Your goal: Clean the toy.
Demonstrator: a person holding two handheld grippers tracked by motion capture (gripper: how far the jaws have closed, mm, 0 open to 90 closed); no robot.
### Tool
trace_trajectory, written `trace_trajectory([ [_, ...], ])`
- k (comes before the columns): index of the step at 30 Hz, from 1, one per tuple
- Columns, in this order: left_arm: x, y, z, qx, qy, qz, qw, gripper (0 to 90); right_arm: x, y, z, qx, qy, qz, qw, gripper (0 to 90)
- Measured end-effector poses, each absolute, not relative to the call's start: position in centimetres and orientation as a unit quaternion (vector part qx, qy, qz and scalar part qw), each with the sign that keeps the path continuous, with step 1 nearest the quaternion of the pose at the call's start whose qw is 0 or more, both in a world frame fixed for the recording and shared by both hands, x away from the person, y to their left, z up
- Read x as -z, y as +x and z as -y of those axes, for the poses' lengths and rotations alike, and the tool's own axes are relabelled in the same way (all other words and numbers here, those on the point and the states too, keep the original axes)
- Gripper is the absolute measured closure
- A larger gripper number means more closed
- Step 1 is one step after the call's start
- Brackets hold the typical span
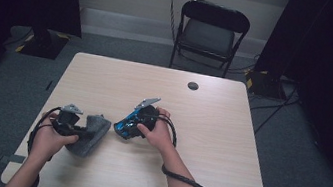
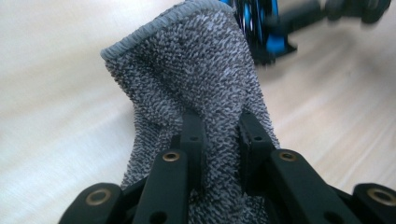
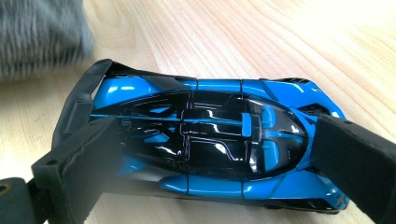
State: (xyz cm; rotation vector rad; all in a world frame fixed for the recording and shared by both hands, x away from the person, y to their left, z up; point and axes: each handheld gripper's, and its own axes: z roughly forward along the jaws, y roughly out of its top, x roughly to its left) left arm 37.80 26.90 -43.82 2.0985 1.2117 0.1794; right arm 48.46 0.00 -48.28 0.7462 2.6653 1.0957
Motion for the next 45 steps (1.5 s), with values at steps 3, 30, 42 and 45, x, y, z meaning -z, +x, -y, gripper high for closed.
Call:
trace_trajectory([
  [3, 42.8, 38.8, -26.9, -0.077, 0.810, -0.461, 0.355, 75.5, 48.3, 48.5, 0.0, -0.369, 0.250, -0.892, 0.081, 1.1],
  [30, 42.7, 48.7, -21.0, -0.120, 0.813, -0.443, 0.357, 74.8, 48.4, 48.4, 0.1, -0.371, 0.251, -0.890, 0.082, 1.1],
  [42, 46.4, 51.1, -17.8, -0.129, 0.821, -0.450, 0.328, 73.1, 48.4, 48.4, 0.1, -0.372, 0.249, -0.890, 0.083, 1.1],
  [45, 47.0, 51.3, -17.5, -0.133, 0.819, -0.452, 0.326, 72.3, 48.3, 48.4, 0.1, -0.370, 0.251, -0.891, 0.082, 1.1],
])
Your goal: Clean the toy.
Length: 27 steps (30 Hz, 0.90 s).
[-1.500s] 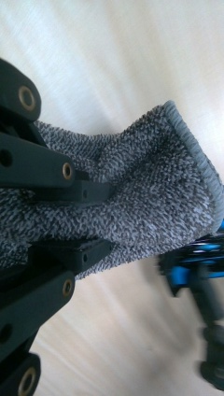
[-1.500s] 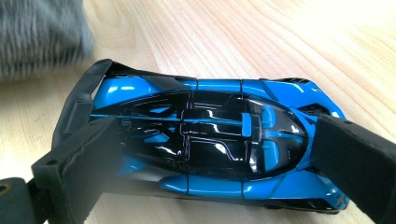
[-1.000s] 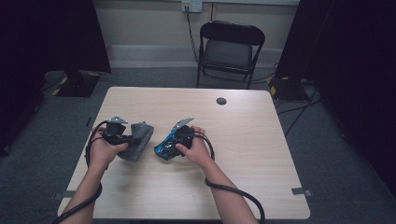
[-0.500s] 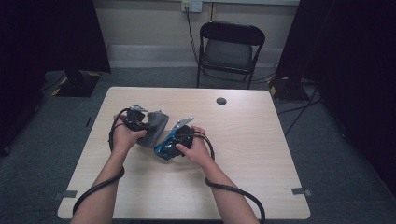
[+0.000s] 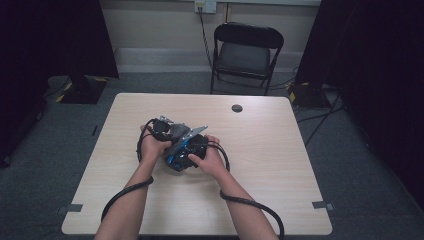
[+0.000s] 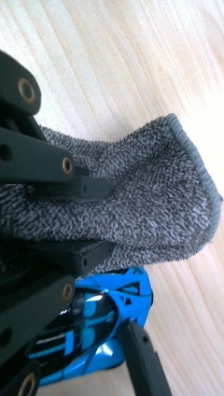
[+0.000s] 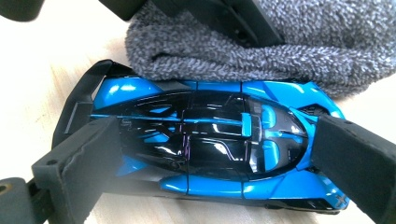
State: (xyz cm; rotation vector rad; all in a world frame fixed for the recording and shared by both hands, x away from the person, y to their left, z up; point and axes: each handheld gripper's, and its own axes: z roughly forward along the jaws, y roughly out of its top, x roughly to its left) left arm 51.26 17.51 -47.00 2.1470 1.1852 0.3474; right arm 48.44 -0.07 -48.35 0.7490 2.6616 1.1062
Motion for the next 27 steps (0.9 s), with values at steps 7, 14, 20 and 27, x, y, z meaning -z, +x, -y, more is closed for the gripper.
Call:
trace_trajectory([
  [7, 47.8, 51.2, -17.4, -0.133, 0.818, -0.454, 0.327, 72.7, 48.3, 48.5, 0.0, -0.369, 0.250, -0.892, 0.080, 1.1],
  [14, 47.8, 51.0, -17.4, -0.136, 0.835, -0.430, 0.315, 75.5, 48.3, 48.5, 0.0, -0.369, 0.249, -0.892, 0.080, 1.1],
  [20, 47.8, 50.6, -17.7, -0.135, 0.838, -0.423, 0.317, 75.7, 48.3, 48.5, 0.0, -0.368, 0.250, -0.892, 0.080, 1.1],
  [27, 47.8, 50.1, -18.2, -0.132, 0.840, -0.419, 0.317, 75.8, 48.3, 48.5, 0.0, -0.366, 0.250, -0.893, 0.081, 1.1],
])
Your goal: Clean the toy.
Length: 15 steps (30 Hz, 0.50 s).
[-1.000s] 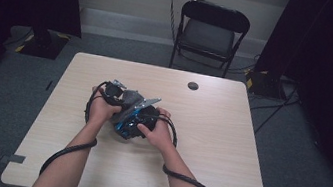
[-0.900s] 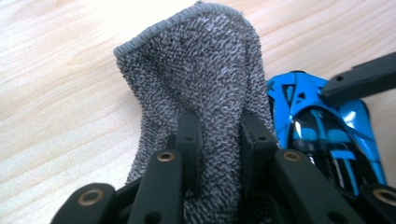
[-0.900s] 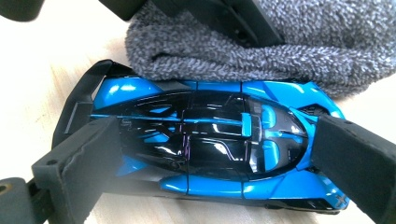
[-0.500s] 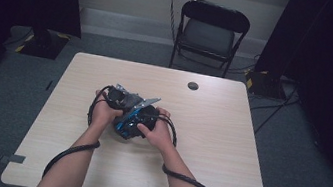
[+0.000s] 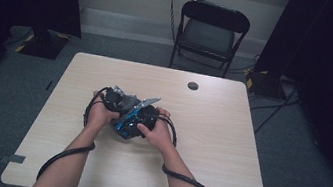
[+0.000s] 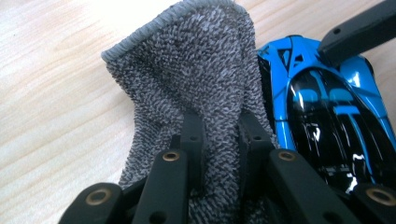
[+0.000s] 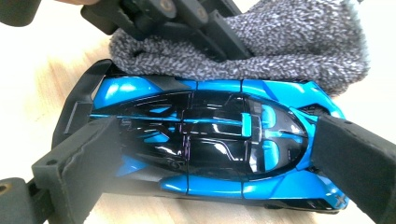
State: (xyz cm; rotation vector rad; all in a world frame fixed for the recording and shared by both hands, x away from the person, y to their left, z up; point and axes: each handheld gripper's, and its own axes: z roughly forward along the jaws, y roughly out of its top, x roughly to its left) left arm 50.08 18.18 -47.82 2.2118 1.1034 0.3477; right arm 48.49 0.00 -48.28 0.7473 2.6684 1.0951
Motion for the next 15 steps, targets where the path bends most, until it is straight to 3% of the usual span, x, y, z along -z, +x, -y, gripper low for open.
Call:
trace_trajectory([
  [15, 47.6, 48.8, -19.4, -0.123, 0.845, -0.417, 0.311, 75.8, 48.3, 48.5, 0.0, -0.369, 0.249, -0.892, 0.081, 1.1],
])
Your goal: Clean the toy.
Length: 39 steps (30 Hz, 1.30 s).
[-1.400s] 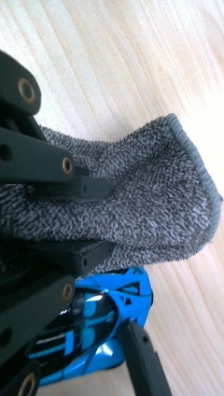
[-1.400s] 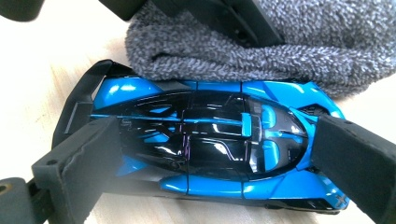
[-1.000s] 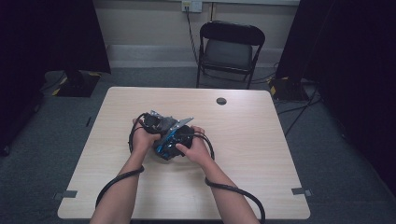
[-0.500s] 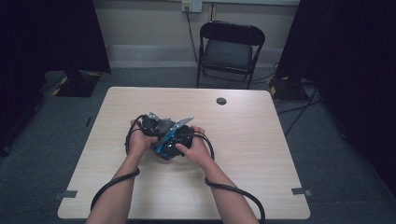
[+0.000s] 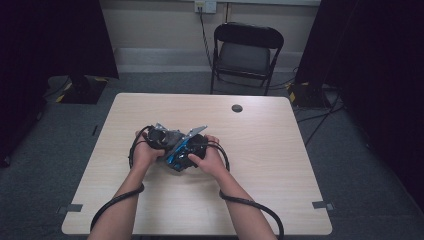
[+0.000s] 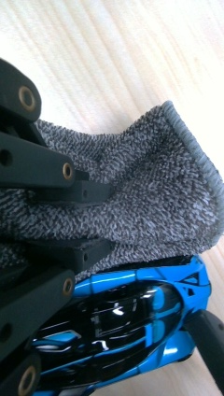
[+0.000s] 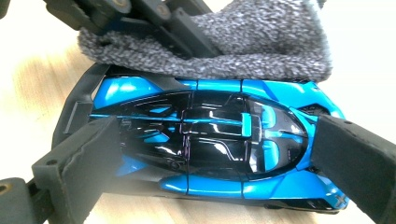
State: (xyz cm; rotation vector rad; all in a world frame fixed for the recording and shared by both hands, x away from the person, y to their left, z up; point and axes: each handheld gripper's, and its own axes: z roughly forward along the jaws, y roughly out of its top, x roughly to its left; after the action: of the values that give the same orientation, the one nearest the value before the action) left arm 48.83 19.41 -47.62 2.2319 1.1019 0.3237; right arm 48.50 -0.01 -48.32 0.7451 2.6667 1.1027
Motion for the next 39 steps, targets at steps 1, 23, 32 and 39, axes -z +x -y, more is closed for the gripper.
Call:
trace_trajectory([
  [1, 47.7, 48.7, -19.5, -0.123, 0.845, -0.417, 0.312, 75.8, 48.3, 48.5, 0.0, -0.367, 0.250, -0.892, 0.080, 1.1],
  [23, 47.7, 46.2, -21.4, -0.119, 0.842, -0.419, 0.316, 75.8, 48.3, 48.5, 0.0, -0.365, 0.249, -0.893, 0.081, 1.1],
  [32, 47.7, 45.2, -21.8, -0.122, 0.840, -0.424, 0.316, 75.8, 48.3, 48.5, 0.0, -0.365, 0.249, -0.893, 0.082, 1.1],
  [39, 47.6, 44.2, -22.1, -0.122, 0.841, -0.424, 0.314, 75.8, 48.3, 48.5, 0.0, -0.365, 0.249, -0.893, 0.081, 1.1],
])
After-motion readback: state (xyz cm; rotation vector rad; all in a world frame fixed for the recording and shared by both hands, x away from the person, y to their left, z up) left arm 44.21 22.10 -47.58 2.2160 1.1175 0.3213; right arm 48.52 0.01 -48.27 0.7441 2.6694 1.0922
